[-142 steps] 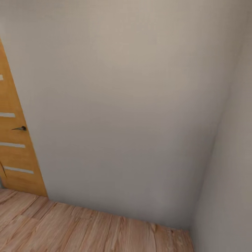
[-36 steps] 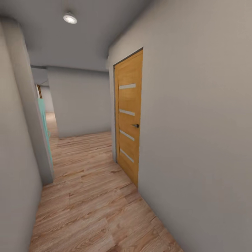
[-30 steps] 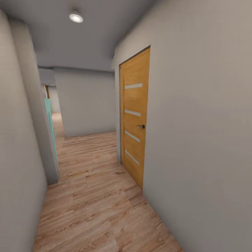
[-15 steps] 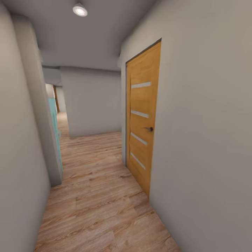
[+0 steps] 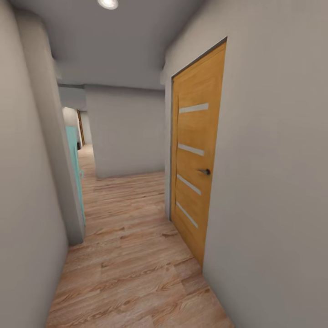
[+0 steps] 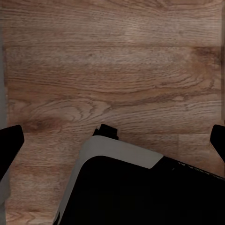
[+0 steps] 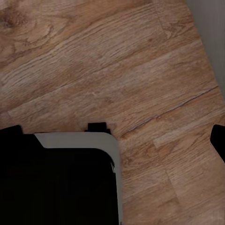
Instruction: Move the two storage containers from the living room to the garage. In the garage, place one container on the floor and stack the other container on top of it (either order is fine).
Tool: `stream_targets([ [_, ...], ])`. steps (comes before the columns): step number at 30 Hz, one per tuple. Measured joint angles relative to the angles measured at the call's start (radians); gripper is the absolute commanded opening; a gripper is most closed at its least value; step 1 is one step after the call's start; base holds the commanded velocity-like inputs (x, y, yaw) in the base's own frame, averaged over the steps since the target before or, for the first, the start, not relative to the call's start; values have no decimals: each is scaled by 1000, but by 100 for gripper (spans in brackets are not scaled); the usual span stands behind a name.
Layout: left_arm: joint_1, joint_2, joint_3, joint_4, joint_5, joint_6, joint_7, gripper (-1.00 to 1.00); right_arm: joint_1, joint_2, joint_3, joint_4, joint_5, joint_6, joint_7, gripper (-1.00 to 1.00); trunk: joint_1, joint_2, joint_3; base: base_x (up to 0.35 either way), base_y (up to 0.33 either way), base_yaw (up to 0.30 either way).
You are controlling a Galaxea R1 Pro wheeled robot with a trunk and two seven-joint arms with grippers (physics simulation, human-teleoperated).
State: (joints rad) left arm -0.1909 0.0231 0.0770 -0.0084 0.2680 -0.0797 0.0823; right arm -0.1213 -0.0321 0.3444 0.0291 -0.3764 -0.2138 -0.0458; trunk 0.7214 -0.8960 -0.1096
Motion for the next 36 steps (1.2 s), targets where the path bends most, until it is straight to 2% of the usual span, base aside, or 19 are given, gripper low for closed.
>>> stream_targets([
  [7,0,0,0,0,-1,0,0,100,0,-2,2,0,2,2,3,100,0,0,0,321,0,186],
  [13,0,-1,0,0,-1,0,0,100,0,-1,67,0,2,0,1,100,0,0,0,321,0,266],
  [15,0,-1,0,0,-1,0,0,100,0,-1,73,0,2,0,2,100,0,0,0,321,0,269],
  [36,0,-1,0,0,0,0,0,100,0,-2,77,0,1,1,2,100,0,0,0,321,0,259],
])
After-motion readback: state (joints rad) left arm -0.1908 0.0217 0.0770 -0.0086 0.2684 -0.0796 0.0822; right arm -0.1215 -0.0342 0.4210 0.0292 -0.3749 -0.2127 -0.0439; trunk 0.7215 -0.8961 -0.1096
